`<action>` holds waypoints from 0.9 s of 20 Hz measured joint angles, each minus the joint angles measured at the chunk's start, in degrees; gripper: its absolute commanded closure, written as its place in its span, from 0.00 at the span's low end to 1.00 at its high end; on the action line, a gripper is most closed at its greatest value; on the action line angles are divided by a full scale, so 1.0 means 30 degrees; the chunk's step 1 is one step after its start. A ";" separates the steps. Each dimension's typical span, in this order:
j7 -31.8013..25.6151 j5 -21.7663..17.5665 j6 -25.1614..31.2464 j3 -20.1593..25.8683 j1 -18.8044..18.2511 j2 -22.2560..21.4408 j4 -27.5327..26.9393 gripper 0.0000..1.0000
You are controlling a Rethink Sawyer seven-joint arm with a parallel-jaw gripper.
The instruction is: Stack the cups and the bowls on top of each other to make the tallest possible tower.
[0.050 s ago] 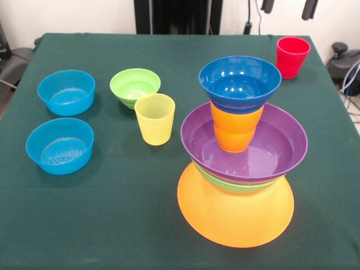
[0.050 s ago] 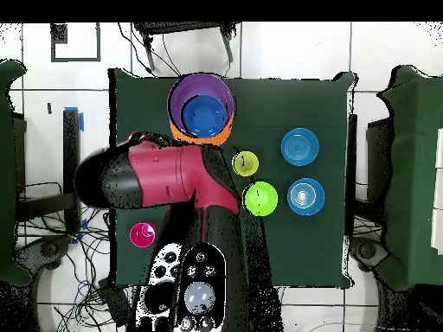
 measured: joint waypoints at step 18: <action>0.0004 0.0123 -0.2061 -0.1388 0.1942 0.0257 0.2943 0.00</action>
